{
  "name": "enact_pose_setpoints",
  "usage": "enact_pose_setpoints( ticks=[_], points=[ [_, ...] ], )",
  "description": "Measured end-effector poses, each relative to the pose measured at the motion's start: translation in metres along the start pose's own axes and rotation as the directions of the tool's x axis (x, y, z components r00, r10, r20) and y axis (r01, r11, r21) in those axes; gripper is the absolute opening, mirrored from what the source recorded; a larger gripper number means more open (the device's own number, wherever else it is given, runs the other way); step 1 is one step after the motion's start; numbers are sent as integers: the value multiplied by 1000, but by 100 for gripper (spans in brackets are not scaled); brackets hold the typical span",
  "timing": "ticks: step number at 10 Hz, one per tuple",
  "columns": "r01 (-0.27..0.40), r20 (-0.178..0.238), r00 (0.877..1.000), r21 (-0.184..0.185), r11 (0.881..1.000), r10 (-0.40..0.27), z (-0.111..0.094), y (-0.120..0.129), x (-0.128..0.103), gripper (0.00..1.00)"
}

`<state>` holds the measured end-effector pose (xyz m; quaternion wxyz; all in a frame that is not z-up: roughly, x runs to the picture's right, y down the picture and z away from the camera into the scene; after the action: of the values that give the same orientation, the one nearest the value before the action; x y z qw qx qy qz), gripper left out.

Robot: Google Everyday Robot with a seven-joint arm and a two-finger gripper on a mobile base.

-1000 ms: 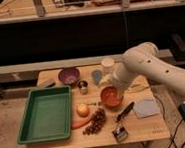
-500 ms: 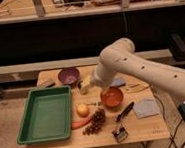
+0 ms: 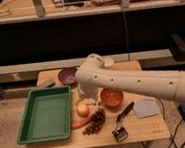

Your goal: Place apple in paper cup

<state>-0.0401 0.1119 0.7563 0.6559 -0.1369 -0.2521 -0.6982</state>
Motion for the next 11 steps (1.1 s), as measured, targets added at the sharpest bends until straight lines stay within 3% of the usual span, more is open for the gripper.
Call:
enact_pose_setpoints(
  ticks=[4, 11],
  points=[
    [31, 47, 999, -61, 998, -28, 42, -7, 12, 65],
    [35, 77, 997, -44, 998, -31, 77, -20, 8, 65]
  ],
)
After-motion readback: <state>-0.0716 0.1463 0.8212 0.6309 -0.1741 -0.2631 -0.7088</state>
